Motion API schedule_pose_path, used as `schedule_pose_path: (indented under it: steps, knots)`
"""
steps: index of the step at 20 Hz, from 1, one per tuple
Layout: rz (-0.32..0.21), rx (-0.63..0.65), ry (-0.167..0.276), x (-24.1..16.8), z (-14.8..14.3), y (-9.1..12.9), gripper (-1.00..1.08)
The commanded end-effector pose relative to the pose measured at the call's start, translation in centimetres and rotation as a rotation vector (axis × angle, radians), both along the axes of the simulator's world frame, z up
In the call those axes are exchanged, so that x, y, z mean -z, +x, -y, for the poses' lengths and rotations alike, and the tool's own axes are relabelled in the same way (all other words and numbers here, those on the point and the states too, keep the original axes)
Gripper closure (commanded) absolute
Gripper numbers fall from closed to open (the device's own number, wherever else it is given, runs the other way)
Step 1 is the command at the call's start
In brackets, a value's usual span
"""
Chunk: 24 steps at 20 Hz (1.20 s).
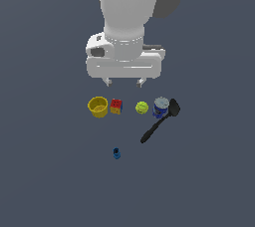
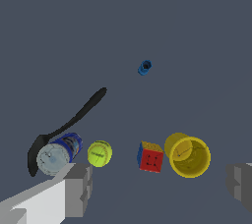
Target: Pick up a designated object from a clutter of objects.
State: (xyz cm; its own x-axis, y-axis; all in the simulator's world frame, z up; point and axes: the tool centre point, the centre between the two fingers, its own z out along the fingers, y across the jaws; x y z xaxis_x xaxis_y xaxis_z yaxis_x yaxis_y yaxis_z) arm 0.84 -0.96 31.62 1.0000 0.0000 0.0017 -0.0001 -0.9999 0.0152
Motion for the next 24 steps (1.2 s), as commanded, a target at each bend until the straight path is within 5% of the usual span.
schedule_pose_path:
  steps: [1,11,24]
  knots:
    - [0.000,0.000,0.000,0.0,0.0,0.0,-0.92]
    - [-0.012,-0.078,0.003,-0.2,-2.4,-0.3,-0.92]
    - [-0.012,-0.102,0.002,0.3,-2.1,-0.3,-0.92]
